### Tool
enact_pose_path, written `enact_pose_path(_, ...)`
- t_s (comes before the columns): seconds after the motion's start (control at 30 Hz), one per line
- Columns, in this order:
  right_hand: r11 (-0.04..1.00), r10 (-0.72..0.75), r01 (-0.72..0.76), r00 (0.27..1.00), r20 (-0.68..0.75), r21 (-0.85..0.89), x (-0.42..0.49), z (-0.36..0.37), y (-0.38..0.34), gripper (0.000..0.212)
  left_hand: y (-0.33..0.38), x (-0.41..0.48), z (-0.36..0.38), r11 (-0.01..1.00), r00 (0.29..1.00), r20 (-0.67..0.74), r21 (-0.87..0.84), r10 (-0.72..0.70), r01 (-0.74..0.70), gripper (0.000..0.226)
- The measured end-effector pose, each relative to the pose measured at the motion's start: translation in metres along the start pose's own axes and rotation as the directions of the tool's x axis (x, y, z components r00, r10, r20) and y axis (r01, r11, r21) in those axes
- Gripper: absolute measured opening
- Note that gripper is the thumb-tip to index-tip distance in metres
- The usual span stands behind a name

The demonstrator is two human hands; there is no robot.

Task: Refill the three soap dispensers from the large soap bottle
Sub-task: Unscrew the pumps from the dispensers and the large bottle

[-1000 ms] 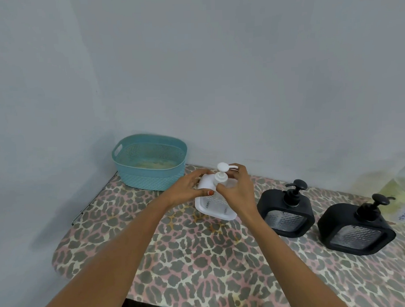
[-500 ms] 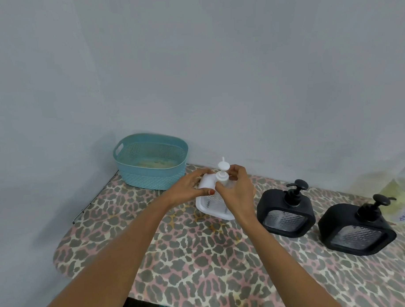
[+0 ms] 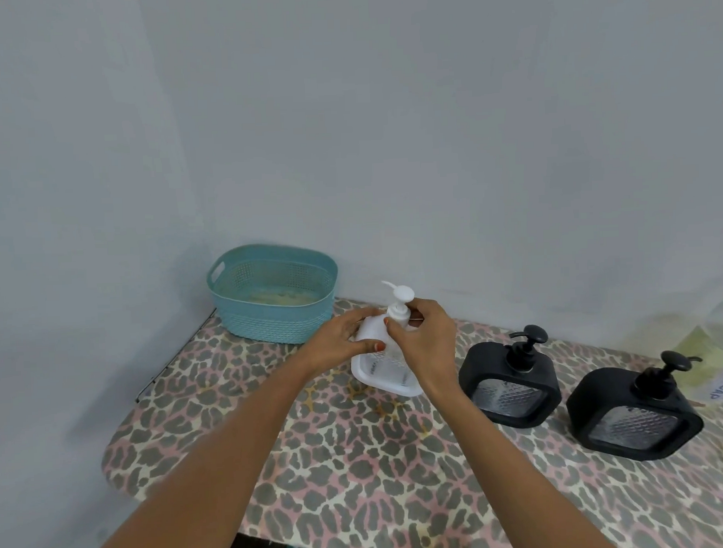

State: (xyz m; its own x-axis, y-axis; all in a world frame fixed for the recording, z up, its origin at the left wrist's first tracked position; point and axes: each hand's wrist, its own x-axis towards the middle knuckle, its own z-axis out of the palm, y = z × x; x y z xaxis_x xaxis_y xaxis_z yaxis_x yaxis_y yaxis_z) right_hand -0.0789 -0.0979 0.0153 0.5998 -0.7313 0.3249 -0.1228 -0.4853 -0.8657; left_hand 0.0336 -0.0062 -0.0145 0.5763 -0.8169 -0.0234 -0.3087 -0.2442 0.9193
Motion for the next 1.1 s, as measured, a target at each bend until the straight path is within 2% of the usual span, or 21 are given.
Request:
enact_pose_path(0.43, 0.991, -0.110, 0.113, 0.992, -0.058, 0.065, 0.015, -0.041, -0.055, 0.040, 0.011, -0.005, -0.001, 0.996, 0.999, 0.030, 0.080, -0.034, 0.032, 0.060)
enact_pose_path(0.57, 0.989, -0.105, 0.108, 0.994, -0.039, 0.100, 0.012, -0.055, -0.075, 0.042, 0.013, -0.006, -0.001, 0.994, 0.999, 0.028, 0.099, -0.039, 0.036, 0.061)
enact_pose_path(0.8, 0.986, 0.073, -0.085, 0.993, 0.088, 0.142, -0.020, -0.058, -0.063, 0.037, 0.013, -0.006, -0.001, 0.995, 1.000, 0.006, 0.097, -0.029, 0.028, 0.061)
enact_pose_path(0.97, 0.962, 0.233, -0.257, 0.949, 0.211, 0.093, -0.048, -0.042, -0.029, 0.042, 0.011, -0.004, -0.001, 0.989, 1.000, 0.002, 0.148, 0.023, -0.023, 0.056)
enact_pose_path(1.03, 0.940, 0.304, -0.333, 0.917, 0.257, 0.077, -0.059, -0.033, -0.014, 0.034, 0.010, -0.004, -0.001, 0.986, 0.999, -0.003, 0.165, 0.039, -0.038, 0.055)
enact_pose_path(1.1, 0.911, 0.367, -0.407, 0.874, 0.317, 0.068, -0.067, -0.024, -0.001, 0.017, 0.009, -0.004, -0.001, 0.986, 0.999, -0.012, 0.161, 0.041, -0.039, 0.055)
